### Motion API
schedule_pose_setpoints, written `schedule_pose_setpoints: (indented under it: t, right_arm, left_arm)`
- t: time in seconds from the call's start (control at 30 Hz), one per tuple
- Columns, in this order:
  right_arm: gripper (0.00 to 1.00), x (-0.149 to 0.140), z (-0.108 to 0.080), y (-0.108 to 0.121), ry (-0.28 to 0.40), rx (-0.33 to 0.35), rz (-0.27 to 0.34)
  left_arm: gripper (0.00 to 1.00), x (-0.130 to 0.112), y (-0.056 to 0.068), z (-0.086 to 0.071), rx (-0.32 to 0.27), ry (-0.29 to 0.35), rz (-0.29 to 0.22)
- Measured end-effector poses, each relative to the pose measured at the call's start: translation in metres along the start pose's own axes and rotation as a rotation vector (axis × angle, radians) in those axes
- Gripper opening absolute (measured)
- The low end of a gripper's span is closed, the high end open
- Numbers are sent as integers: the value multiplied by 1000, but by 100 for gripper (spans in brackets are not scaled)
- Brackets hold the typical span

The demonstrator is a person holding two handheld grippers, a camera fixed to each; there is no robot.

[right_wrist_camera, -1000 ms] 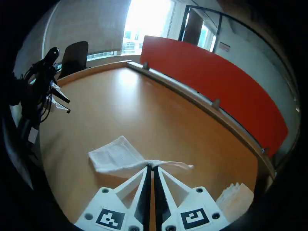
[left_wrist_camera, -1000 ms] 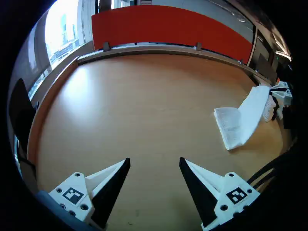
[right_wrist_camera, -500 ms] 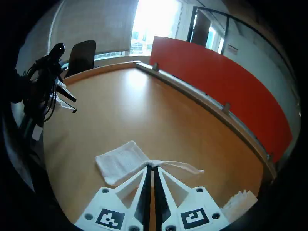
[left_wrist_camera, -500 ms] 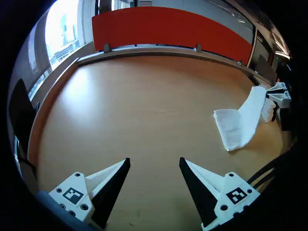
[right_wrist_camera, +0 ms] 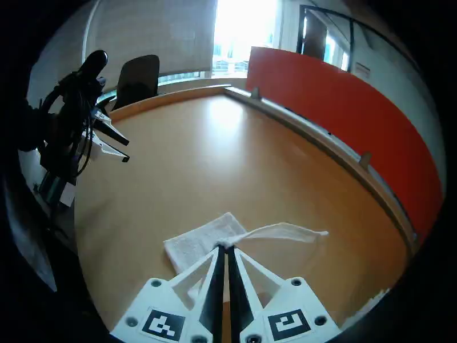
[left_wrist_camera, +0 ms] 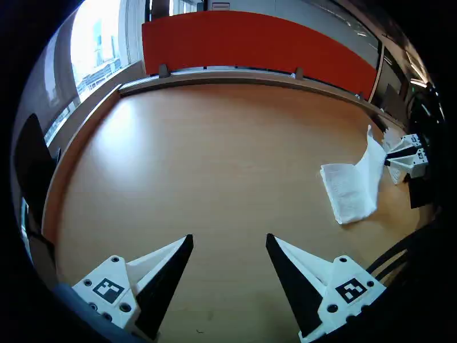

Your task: Fold towel

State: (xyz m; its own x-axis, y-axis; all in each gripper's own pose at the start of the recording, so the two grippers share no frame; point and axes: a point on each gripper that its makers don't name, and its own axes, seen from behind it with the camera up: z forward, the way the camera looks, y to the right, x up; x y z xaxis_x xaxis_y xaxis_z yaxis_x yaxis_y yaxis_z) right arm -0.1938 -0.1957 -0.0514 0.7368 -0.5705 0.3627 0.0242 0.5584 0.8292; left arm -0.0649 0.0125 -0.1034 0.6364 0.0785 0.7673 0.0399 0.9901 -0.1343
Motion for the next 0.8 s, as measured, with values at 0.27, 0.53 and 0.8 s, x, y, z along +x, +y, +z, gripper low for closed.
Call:
schedule_pose_setpoints:
  t: [0.27,0.53,0.8]
  right_arm:
    - [9,-13,28,-31,-44,66,16]
    - [85,-28,27,-33,-84,73,55]
    - [85,-40,19,-27,-96,55,82]
  left_arm:
    - [95,-4,-8,-2,10,-5,-11]
    - [95,-8,-11,-2,17,-12,-13]
    - [95,-7,-8,-1,11,-10,-11]
